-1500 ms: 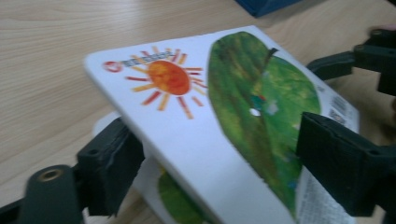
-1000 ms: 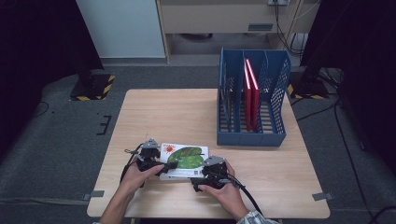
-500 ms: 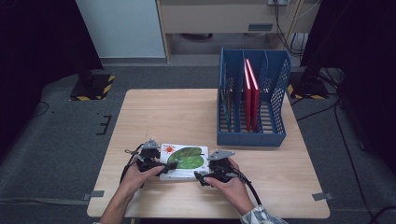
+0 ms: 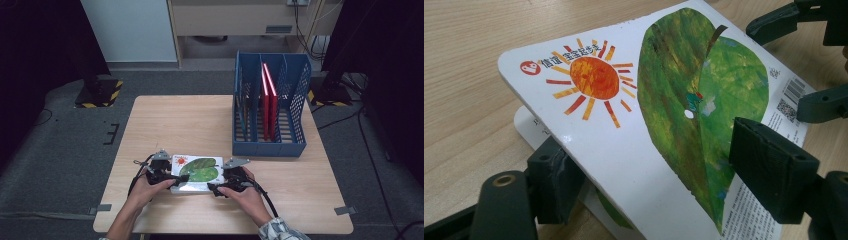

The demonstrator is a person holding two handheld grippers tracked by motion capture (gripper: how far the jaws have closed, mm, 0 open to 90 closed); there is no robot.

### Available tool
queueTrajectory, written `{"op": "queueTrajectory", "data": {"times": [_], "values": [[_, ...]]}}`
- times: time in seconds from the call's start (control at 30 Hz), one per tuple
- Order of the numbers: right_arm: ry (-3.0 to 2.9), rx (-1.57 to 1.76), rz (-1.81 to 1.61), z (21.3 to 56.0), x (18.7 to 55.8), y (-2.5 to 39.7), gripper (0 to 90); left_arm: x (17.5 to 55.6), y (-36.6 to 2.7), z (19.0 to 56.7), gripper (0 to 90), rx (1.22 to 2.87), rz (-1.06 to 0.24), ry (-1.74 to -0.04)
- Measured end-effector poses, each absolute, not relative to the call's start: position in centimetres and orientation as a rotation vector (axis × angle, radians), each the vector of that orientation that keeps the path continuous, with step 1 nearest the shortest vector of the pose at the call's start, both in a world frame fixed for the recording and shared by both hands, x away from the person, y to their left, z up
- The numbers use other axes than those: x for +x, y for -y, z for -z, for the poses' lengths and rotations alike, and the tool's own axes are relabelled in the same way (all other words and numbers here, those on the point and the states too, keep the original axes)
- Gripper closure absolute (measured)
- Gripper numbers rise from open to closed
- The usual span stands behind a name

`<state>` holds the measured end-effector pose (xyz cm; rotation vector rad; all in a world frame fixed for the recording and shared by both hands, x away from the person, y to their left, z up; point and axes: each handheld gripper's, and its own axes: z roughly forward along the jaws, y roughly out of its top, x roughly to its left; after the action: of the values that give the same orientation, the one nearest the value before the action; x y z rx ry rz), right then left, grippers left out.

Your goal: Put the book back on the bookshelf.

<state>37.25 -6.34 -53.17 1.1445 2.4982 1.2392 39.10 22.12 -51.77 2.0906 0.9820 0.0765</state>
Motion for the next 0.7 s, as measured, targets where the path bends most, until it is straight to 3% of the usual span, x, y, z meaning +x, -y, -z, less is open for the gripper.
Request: {"op": "queueTrajectory", "data": {"times": [0.7], "values": [[-2.499, 1.151, -1.218, 53.48, 37.49, 6.32, 2.8, 38.55, -22.09, 51.34, 33.7, 2.114, -0.09, -0.922]]}}
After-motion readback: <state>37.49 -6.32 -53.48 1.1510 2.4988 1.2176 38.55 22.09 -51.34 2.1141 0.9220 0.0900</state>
